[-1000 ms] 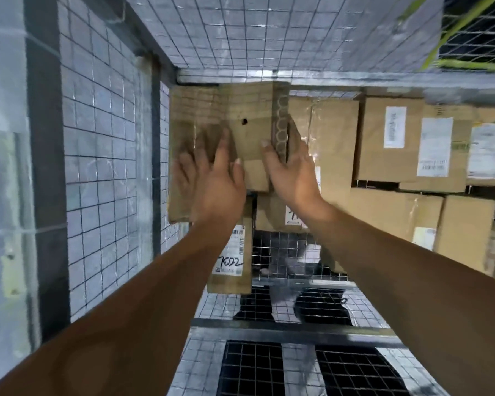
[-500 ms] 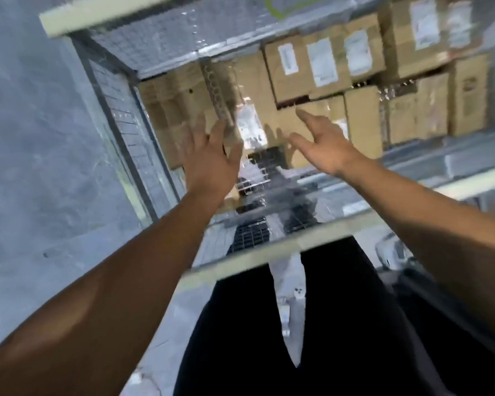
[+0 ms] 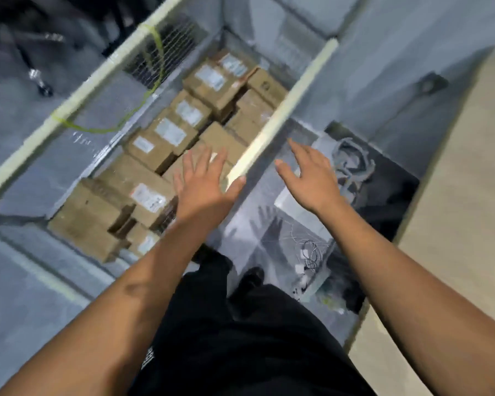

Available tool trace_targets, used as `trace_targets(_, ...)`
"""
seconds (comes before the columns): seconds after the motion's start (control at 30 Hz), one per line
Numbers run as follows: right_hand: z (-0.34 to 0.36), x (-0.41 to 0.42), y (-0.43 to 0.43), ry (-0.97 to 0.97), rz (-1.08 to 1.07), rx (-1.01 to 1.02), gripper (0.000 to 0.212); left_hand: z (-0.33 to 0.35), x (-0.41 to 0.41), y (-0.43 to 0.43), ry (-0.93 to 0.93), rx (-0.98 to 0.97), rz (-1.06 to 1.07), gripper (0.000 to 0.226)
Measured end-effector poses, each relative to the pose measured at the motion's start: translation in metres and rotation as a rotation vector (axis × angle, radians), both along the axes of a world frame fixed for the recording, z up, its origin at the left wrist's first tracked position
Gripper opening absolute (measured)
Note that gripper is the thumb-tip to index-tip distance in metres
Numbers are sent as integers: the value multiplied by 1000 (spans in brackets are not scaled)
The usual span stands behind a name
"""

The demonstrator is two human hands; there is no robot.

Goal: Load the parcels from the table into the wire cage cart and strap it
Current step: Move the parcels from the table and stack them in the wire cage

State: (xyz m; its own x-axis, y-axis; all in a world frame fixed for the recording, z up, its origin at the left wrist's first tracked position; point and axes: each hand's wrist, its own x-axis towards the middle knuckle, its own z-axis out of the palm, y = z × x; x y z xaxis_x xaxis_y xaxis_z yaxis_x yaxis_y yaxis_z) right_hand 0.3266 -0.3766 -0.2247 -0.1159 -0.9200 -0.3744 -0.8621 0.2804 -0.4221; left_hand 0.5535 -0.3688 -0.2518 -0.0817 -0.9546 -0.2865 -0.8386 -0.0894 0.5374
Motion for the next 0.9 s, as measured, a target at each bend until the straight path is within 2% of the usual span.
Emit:
trace_targets(0.23, 47, -158, 129, 18, -463, -105, 73, 65, -163, 23, 10, -38, -358, 83)
trace_targets(0.4, 55, -240, 208, -7, -813, -87, 70, 86, -279, 39, 1, -53, -646, 85)
trace_targets(0.57, 60, -292, 266, 2, -1192, -115, 69, 88, -383, 38, 5, -42, -951, 81)
trace_targets(0.73, 67, -323, 310, 74, -1494, -49, 70, 85, -473, 45, 48, -19, -1239, 90)
trace_targets(0.9, 62, -365, 355, 173, -1711, -23, 68, 65, -553, 86, 12, -23, -1427, 75)
